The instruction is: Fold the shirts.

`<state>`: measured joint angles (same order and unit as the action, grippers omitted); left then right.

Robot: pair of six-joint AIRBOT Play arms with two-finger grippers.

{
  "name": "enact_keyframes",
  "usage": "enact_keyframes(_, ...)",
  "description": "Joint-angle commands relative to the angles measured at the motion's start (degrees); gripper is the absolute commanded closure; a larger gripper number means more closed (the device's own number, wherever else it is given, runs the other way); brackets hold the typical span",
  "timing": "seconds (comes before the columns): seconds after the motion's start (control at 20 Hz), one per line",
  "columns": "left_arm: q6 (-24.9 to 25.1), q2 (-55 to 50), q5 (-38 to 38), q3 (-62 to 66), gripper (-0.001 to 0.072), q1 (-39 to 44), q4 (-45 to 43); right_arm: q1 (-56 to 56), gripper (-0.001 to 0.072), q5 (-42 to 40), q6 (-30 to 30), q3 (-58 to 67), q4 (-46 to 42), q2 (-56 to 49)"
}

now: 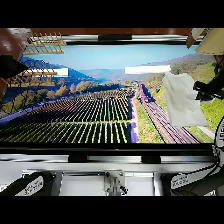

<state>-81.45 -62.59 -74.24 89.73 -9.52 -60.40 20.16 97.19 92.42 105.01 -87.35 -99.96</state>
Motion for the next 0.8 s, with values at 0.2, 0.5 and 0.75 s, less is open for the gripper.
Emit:
enact_keyframes(0.2, 0.0, -0.1, 0.1, 0.0, 0.068, 0.0, 0.0, 1.1, 0.0639, 0.8, 8.5, -12.1, 6.5, 0.0)
enact_keyframes(0.5, 0.0, -0.1, 0.1, 0.0, 0.0681, 0.0, 0.0, 1.2, 0.0189, 2.3, 9.6, -12.5, 4.3, 0.0)
enact_keyframes(0.75, 1.0, -1.2, -0.4, 0.0, 0.0681, 0.0, 0.0, 1.6, 0.0185, 10.0, 8.6, -8.5, -11.4, 5.8)
